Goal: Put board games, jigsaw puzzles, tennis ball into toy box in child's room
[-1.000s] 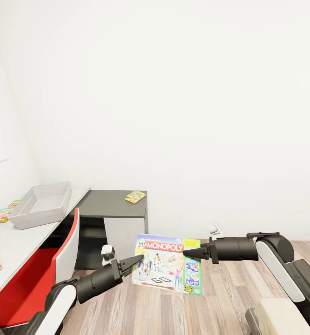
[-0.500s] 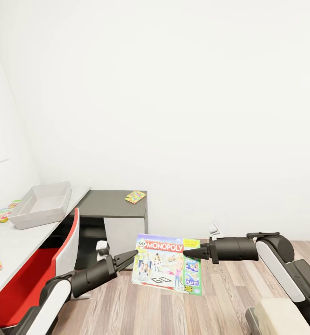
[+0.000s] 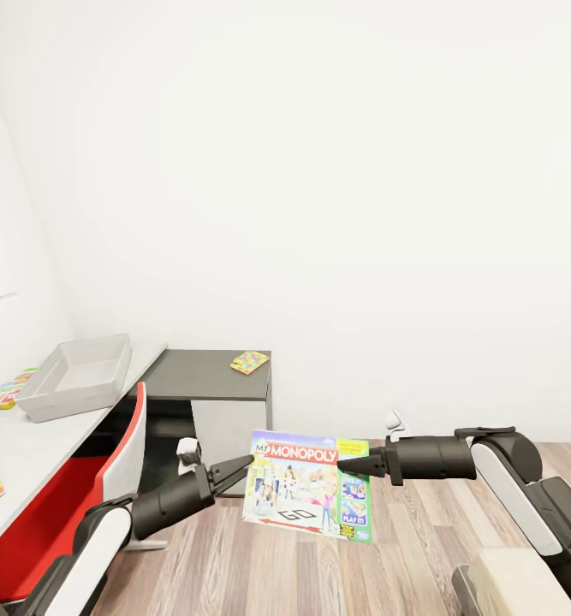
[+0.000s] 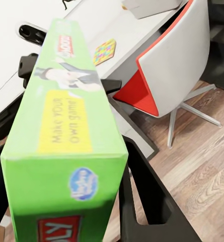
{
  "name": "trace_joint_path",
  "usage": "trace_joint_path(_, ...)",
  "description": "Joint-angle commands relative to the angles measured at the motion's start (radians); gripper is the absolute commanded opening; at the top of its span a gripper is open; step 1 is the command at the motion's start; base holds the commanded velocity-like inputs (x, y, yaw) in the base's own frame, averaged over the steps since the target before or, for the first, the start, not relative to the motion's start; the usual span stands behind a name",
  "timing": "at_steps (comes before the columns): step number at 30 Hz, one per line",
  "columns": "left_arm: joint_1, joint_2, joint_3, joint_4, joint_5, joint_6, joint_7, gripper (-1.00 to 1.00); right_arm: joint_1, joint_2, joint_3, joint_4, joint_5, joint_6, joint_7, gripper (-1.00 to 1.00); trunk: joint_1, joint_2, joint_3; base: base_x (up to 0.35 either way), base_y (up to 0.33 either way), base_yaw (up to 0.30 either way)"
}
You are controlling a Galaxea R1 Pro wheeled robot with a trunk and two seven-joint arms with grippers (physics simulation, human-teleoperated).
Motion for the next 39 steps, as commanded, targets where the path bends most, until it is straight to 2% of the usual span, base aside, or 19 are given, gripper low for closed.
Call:
trace_joint_path(1, -0.003, 0.0, -0.001, 0.001, 0.002, 0.005, 0.001, 1.0, -0.001, -0.001, 0.001, 0.0, -0.005, 0.006, 0.003, -1.0, 0.0, -0.001, 0.0, 0.0, 0.0, 0.0)
trace_joint_path(39, -0.022, -0.013, -0.014, 0.011, -0.004, 0.006, 0.007, 1.0, -0.001, -0.001, 0.001, 0.0, -0.005, 0.006, 0.003, -1.0, 0.0, -0.001, 0.0, 0.0, 0.0, 0.0)
